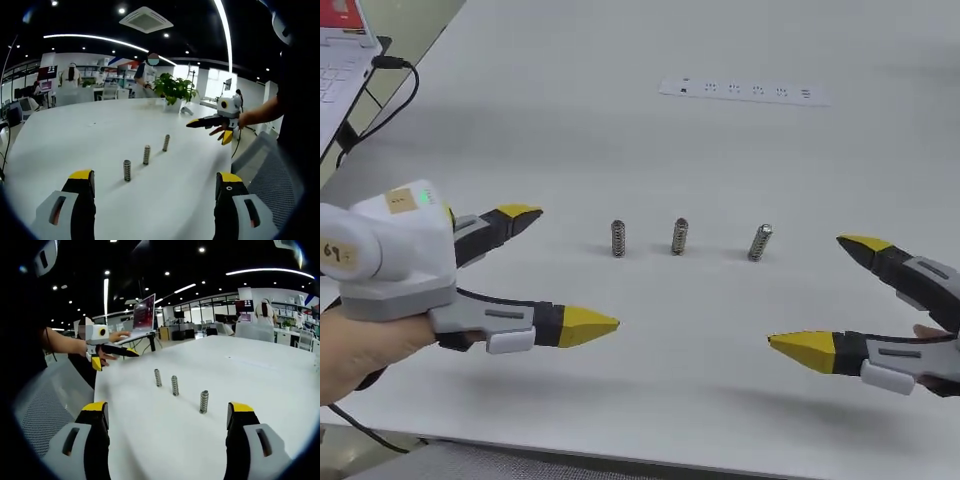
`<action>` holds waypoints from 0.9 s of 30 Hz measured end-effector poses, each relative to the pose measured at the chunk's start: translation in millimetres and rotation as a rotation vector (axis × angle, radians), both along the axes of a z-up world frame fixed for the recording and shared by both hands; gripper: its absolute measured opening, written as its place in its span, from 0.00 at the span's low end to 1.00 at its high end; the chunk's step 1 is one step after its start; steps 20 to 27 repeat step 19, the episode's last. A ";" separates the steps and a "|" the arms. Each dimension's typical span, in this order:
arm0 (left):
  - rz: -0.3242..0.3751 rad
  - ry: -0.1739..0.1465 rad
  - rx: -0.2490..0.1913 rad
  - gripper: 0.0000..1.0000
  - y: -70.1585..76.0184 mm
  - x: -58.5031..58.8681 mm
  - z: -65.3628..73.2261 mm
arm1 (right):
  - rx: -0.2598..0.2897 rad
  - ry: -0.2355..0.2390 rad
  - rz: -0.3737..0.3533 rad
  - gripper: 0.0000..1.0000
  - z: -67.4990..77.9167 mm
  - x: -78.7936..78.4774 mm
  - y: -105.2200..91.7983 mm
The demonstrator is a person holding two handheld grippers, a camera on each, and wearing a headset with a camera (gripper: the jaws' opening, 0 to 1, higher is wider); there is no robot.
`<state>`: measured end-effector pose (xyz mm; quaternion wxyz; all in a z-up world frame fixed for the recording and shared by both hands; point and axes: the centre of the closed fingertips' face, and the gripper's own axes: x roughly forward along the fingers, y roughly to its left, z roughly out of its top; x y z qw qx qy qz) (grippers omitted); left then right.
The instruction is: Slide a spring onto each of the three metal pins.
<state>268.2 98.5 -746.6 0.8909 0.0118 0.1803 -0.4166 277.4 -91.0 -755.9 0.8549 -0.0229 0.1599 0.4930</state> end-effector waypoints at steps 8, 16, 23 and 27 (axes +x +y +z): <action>-0.003 -0.002 -0.005 0.98 0.6 -3.9 2.6 | -0.043 -0.001 0.030 0.99 -7.5 -9.2 -0.4; -0.001 0.020 0.004 0.98 8.3 -10.6 -1.6 | -0.035 -0.003 0.003 0.99 -1.7 -6.8 -9.9; 0.006 0.017 0.003 0.98 9.7 -10.5 -0.4 | -0.038 -0.009 -0.001 0.99 -1.1 -4.9 -10.6; 0.006 0.017 0.003 0.98 9.7 -10.5 -0.4 | -0.038 -0.009 -0.001 0.99 -1.1 -4.9 -10.6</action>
